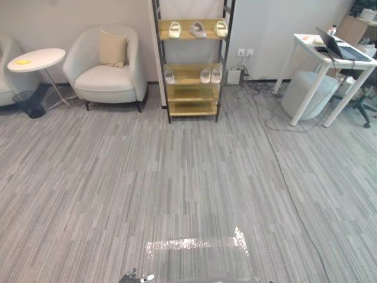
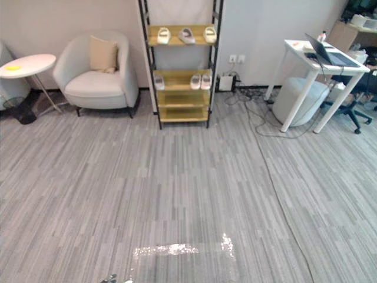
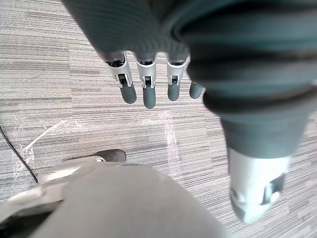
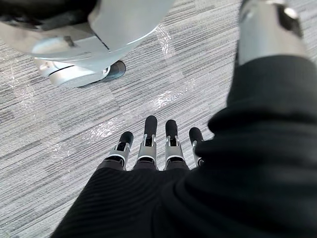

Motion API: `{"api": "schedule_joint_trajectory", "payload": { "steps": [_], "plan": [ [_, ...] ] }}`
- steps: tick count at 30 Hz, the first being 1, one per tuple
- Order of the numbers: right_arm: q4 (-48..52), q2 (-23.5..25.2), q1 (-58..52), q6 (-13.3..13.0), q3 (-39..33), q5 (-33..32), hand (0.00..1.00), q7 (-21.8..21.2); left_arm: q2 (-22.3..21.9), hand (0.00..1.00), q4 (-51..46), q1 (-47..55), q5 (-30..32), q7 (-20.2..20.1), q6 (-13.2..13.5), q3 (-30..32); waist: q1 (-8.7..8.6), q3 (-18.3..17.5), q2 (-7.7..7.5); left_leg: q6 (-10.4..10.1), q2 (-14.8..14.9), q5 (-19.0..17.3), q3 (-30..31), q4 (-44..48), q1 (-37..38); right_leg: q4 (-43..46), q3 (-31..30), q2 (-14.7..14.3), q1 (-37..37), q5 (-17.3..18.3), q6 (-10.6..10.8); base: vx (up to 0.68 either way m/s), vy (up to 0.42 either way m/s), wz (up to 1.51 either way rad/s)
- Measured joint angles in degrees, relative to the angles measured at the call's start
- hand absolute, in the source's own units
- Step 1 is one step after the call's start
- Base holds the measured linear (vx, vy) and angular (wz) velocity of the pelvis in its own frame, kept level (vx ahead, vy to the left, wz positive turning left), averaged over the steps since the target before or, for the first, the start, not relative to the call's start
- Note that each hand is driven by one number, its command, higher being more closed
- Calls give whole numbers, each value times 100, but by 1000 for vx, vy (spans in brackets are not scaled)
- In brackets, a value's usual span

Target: Organize the slippers on the shoe rack

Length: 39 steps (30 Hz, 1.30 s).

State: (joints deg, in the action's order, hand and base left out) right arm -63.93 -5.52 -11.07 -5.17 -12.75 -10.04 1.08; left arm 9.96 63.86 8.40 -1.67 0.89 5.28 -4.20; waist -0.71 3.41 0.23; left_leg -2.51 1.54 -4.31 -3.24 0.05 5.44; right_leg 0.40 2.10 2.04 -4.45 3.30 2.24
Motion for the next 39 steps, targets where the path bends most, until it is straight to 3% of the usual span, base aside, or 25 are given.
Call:
{"api": "schedule_joint_trajectory", "payload": {
  "steps": [15, 30, 33, 35, 37, 39],
  "plan": [
    [1, 27, 128, -16, -57, 98, 0, 2, 23, 0, 50, -124, 215, 4, 55, -85, -5, 171, -15, -77, 17, 22, -109, -193, 287, -230, 77, -11, -289, -21, 54, 14, -10, -1],
    [4, 30, 134, -25, -32, 96, 0, 7, 41, 0, 99, -166, 213, 11, 53, -143, -8, 215, -38, -152, 144, 68, -237, -379, 457, -455, 52, -144, -412, -105, -29, -25, -30, -3],
    [7, 42, 196, -71, -32, 88, 0, 4, 79, 0, 96, -300, 209, 12, 53, -129, -12, 432, -61, -303, 231, -345, -280, 475, 146, -243, 63, -167, -450, 29, -80, -7, -9, 1],
    [4, 38, 234, -93, -33, 84, 0, 7, 123, 0, 66, -361, 190, 13, 56, -119, -4, 552, -78, -513, 384, -621, -520, 1786, -405, 32, 62, -185, -354, 277, -154, -75, -42, 5],
    [6, 39, 236, -95, -39, 72, 0, 6, 115, 0, -56, -372, 161, 12, 55, -42, -2, 624, -60, -504, 547, -606, -695, 2966, -898, 204, 38, -187, -365, 441, -197, -19, -52, -4],
    [38, -20, 233, -90, -51, 34, 0, 29, -42, 0, -230, -283, 131, 54, 67, 334, 33, 720, 36, -289, 812, -400, -916, 4263, -1441, 445, -47, -191, -493, 653, -286, 55, -21, -10]
  ]
}}
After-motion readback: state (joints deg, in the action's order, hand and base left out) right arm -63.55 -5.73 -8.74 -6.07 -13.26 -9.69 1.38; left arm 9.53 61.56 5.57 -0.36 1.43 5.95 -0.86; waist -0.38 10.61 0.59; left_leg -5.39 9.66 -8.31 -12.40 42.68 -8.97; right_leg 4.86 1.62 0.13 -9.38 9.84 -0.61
